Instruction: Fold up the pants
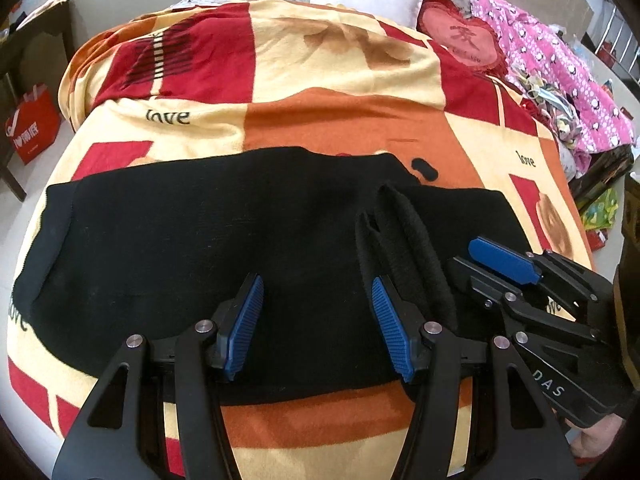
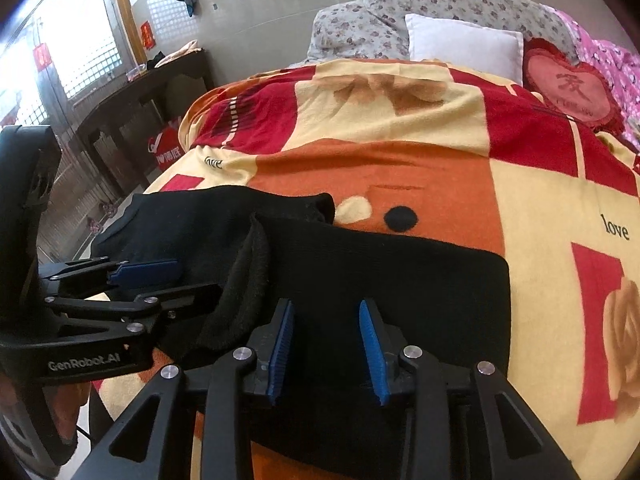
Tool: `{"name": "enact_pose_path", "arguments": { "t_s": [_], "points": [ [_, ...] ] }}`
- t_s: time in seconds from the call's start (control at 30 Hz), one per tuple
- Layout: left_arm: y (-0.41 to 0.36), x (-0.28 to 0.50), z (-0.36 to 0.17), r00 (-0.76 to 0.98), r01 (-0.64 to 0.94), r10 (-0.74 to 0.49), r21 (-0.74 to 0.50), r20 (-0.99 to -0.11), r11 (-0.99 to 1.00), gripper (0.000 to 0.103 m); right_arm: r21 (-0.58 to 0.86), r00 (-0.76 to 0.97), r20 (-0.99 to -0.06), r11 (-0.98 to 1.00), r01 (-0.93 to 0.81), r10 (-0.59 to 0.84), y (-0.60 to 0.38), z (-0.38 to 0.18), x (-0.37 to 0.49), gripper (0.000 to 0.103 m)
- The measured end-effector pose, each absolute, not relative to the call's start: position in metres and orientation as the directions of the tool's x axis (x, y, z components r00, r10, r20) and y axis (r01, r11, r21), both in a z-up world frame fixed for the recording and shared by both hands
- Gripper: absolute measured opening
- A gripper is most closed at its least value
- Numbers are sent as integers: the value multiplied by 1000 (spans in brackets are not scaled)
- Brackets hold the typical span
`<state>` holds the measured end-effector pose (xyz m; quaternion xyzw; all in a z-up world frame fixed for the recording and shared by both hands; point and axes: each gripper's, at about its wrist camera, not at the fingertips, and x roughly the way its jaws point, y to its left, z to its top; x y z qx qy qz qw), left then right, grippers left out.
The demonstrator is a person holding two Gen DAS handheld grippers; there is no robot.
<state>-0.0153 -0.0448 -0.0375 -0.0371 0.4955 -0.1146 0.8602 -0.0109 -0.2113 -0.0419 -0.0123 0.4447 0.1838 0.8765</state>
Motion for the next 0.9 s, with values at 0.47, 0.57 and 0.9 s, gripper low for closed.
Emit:
{"name": "enact_pose_path", "arguments": {
  "t_s": [0.47,0.57,0.9],
  "points": [
    [2,-29,-30,516,64,-193,-187,-835,980,57,105,531,-793,925,-366,300,-190,-39,-11,33],
    [12,-31,-30,520,41,-179,-185,-835,982,57,88,532,-797,926,-366,286,-186,-40,-8,33],
    [58,-49,-23,544,-46,-152,-210,-825,977,58,157,519,-763,890,-428,384,-166,-21,6,36]
  ]
}}
